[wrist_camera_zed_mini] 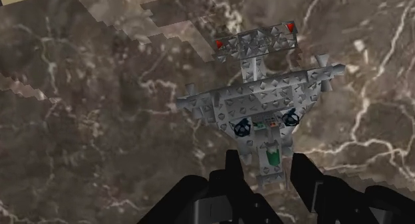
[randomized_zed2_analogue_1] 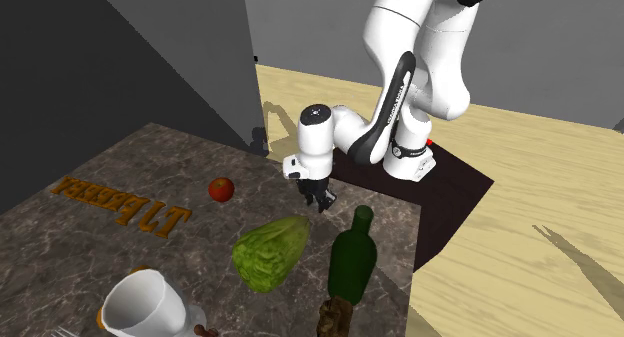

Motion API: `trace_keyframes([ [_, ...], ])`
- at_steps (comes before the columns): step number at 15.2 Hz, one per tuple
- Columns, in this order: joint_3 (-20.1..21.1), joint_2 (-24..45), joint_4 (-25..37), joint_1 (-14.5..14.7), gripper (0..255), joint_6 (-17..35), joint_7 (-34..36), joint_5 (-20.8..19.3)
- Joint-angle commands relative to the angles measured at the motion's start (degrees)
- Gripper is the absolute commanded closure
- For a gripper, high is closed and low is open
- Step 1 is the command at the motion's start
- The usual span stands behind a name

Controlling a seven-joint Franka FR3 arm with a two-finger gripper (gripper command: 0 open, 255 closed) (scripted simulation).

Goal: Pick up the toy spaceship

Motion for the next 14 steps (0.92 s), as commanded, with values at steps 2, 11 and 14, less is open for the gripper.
trace_keyframes([
  [2,-0.06,0.08,-0.03,-0.04,255,0.0,0.02,-0.01],
  [11,-0.01,-6.45,0.56,-0.01,255,-7.11,-0.07,0.16],
  [14,-0.01,-8.67,1.03,0.0,255,-9.81,-0.11,0.21],
])
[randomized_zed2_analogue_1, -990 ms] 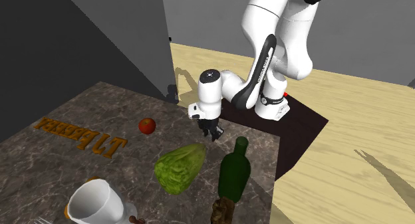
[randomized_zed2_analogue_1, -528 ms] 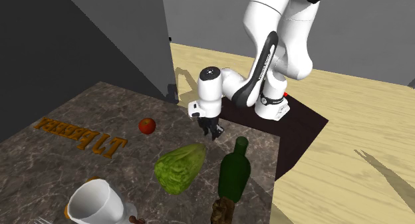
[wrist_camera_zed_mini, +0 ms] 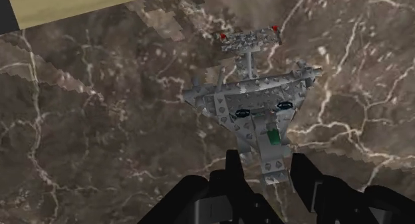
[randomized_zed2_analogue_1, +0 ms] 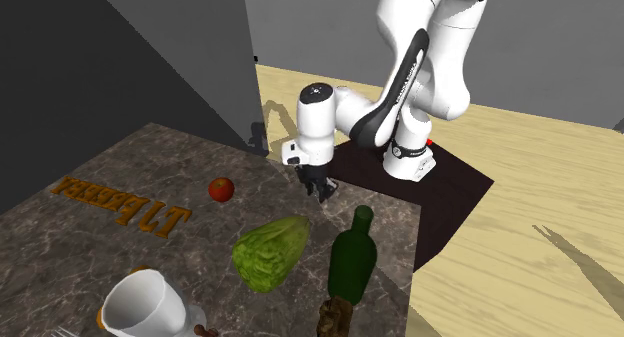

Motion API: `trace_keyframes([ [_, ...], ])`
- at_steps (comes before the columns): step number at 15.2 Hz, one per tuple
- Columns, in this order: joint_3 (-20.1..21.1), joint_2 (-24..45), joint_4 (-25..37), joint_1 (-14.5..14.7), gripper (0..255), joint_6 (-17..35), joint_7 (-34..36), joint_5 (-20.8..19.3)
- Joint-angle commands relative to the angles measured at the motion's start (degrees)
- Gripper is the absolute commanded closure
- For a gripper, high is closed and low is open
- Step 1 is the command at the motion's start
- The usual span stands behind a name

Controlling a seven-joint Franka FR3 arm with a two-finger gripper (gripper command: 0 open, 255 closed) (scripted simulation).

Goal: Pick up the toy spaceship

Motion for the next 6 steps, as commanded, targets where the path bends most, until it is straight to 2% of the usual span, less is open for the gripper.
trace_keyframes([
  [1,-0.08,-1.43,0.41,-0.06,255,-1.87,-0.15,0.02],
  [6,-0.08,-3.58,1.09,-0.05,255,-4.7,-0.19,0.06],
])
